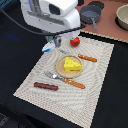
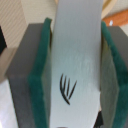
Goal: Interact with the objects in diverse but meaningful ways.
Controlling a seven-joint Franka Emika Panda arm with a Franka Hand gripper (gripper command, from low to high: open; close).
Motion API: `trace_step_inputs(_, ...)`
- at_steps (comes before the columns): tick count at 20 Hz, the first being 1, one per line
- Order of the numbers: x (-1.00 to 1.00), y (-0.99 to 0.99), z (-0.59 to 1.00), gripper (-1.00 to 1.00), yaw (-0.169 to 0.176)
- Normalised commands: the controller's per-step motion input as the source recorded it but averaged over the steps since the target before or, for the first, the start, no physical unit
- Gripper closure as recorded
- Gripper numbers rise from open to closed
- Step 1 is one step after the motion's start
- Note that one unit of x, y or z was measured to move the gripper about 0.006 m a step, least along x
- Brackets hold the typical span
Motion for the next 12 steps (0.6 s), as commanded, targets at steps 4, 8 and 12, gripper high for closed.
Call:
trace_step_inputs(4,0.52,0.48,0.22,1.00,-0.099)
trace_step_inputs(8,0.46,0.44,0.28,1.00,-0.135)
trace_step_inputs(12,0.50,0.51,0.29,1.00,-0.106)
